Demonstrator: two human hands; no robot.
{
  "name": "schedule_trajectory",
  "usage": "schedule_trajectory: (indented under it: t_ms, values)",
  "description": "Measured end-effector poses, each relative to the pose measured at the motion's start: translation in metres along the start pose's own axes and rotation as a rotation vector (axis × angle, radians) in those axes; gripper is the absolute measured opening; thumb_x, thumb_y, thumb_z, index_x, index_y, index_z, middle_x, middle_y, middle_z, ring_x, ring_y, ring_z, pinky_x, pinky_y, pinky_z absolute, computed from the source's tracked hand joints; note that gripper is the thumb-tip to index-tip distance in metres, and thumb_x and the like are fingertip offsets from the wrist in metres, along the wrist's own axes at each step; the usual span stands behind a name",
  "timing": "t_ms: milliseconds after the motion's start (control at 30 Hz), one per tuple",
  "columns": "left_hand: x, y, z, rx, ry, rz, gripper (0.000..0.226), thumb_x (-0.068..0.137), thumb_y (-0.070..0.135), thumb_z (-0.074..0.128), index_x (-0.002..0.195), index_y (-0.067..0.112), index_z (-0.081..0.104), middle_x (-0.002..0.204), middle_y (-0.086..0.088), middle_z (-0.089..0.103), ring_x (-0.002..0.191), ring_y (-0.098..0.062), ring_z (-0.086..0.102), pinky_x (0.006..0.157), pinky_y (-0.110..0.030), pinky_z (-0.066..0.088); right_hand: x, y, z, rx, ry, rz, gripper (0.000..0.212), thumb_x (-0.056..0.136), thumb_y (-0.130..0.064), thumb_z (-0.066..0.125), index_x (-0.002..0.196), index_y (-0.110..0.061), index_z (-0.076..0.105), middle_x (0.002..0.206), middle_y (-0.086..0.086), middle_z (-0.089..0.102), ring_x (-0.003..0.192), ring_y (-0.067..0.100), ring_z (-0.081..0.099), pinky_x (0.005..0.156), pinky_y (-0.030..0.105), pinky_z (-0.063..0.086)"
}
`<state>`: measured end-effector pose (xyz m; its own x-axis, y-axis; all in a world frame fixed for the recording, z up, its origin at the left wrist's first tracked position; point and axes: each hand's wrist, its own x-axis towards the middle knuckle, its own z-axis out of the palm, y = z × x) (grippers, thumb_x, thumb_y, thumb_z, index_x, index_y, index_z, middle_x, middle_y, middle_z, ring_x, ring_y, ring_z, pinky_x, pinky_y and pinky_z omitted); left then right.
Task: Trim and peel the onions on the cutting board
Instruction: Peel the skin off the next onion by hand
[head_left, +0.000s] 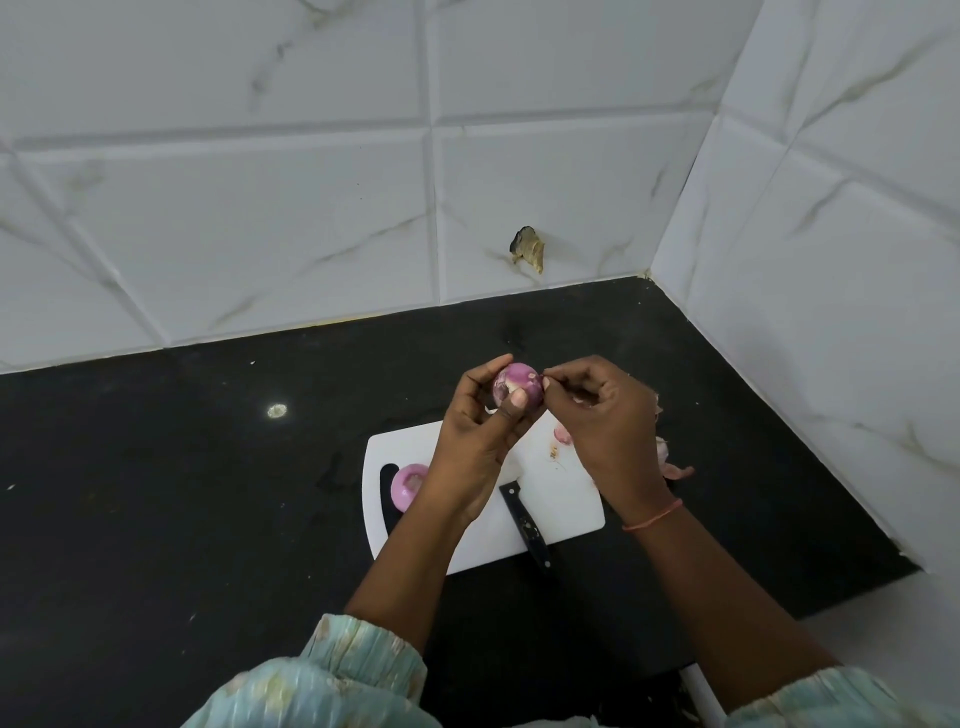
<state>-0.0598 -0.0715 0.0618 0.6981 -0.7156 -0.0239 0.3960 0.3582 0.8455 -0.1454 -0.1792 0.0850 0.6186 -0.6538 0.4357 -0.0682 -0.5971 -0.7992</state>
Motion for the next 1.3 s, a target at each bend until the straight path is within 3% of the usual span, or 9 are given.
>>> schedule_trajectory:
  t_ms: [200, 300, 433, 600, 700, 800, 1033, 1233, 1300]
  values:
    - [0.003, 0.004, -0.004, -0.01, 0.009, 0.023, 0.048, 0.081, 0.019, 0.067, 0.127, 0.015, 0.055, 0.126, -0.009, 0.06, 0.114, -0.023, 0.065, 0.091, -0.03, 0.055, -0.002, -0.005, 0.001, 0.174, -0.09, 0.053, 0.013, 0.089, -0.022, 0.068, 0.101, -0.022, 0.07, 0.094, -0.013, 0.07, 0.09, 0.002, 0.067, 0.076, 0.01, 0.05]
    - [0.002, 0.004, -0.004, 0.005, 0.0, 0.034, 0.049, 0.08, 0.02, 0.067, 0.127, 0.015, 0.055, 0.123, -0.007, 0.061, 0.113, -0.022, 0.065, 0.091, -0.03, 0.055, -0.004, -0.002, 0.004, 0.168, -0.069, 0.021, 0.013, 0.086, -0.016, 0.071, 0.099, -0.018, 0.071, 0.093, -0.011, 0.07, 0.091, 0.002, 0.067, 0.079, 0.012, 0.051]
    - [0.001, 0.004, -0.004, -0.002, 0.005, 0.014, 0.05, 0.079, 0.023, 0.068, 0.127, 0.017, 0.054, 0.127, -0.009, 0.058, 0.11, -0.021, 0.067, 0.089, -0.029, 0.056, -0.004, 0.006, 0.005, 0.063, -0.054, -0.043, 0.006, 0.09, -0.016, 0.067, 0.096, -0.014, 0.067, 0.089, -0.012, 0.066, 0.089, 0.003, 0.064, 0.078, 0.01, 0.049]
    - [0.002, 0.002, -0.007, 0.015, -0.01, -0.041, 0.047, 0.083, 0.028, 0.063, 0.128, 0.016, 0.057, 0.125, -0.008, 0.064, 0.11, -0.024, 0.068, 0.087, -0.029, 0.056, -0.002, 0.014, 0.01, -0.255, -0.135, -0.223, 0.009, 0.097, -0.014, 0.053, 0.103, -0.008, 0.057, 0.099, 0.003, 0.057, 0.093, 0.014, 0.053, 0.079, 0.022, 0.047]
    - [0.003, 0.004, -0.01, 0.156, -0.039, -0.055, 0.046, 0.088, 0.032, 0.061, 0.131, 0.016, 0.058, 0.114, -0.005, 0.069, 0.094, -0.019, 0.07, 0.081, -0.027, 0.056, -0.001, 0.013, 0.009, -0.329, -0.137, -0.194, 0.008, 0.093, -0.008, 0.058, 0.101, -0.005, 0.057, 0.099, 0.01, 0.058, 0.093, 0.019, 0.052, 0.078, 0.028, 0.049]
    - [0.004, 0.007, -0.012, 0.157, -0.074, -0.094, 0.039, 0.093, 0.03, 0.058, 0.13, 0.018, 0.061, 0.106, -0.002, 0.071, 0.082, -0.015, 0.063, 0.082, -0.029, 0.052, -0.001, 0.013, 0.01, -0.331, -0.155, -0.161, 0.005, 0.094, -0.008, 0.057, 0.099, -0.007, 0.057, 0.094, 0.004, 0.056, 0.089, 0.017, 0.051, 0.076, 0.031, 0.048]
    - [0.004, 0.006, -0.012, -0.051, -0.085, -0.257, 0.035, 0.101, 0.026, 0.051, 0.13, 0.01, 0.062, 0.094, -0.006, 0.064, 0.067, -0.01, 0.05, 0.059, -0.018, 0.046, 0.0, 0.011, 0.012, -0.174, -0.201, 0.05, 0.006, 0.101, -0.016, 0.045, 0.096, -0.017, 0.049, 0.091, 0.002, 0.057, 0.083, 0.015, 0.054, 0.069, 0.019, 0.041]
    - [0.009, 0.006, -0.016, -0.179, -0.077, -0.344, 0.046, 0.094, 0.031, 0.057, 0.132, 0.005, 0.06, 0.098, -0.007, 0.063, 0.062, -0.007, 0.049, 0.051, -0.016, 0.045, 0.003, 0.003, 0.012, 0.345, -0.18, 0.569, 0.024, 0.102, -0.027, 0.044, 0.115, -0.011, 0.057, 0.101, 0.004, 0.068, 0.095, 0.016, 0.066, 0.081, 0.032, 0.052]
    - [0.01, 0.007, -0.016, -0.176, -0.053, -0.353, 0.049, 0.092, 0.032, 0.059, 0.131, 0.004, 0.059, 0.096, -0.009, 0.061, 0.063, -0.008, 0.05, 0.053, -0.016, 0.047, 0.004, 0.001, 0.008, 0.394, -0.156, 0.55, 0.026, 0.101, -0.031, 0.046, 0.114, -0.012, 0.057, 0.095, 0.002, 0.07, 0.088, 0.009, 0.067, 0.078, 0.028, 0.054]
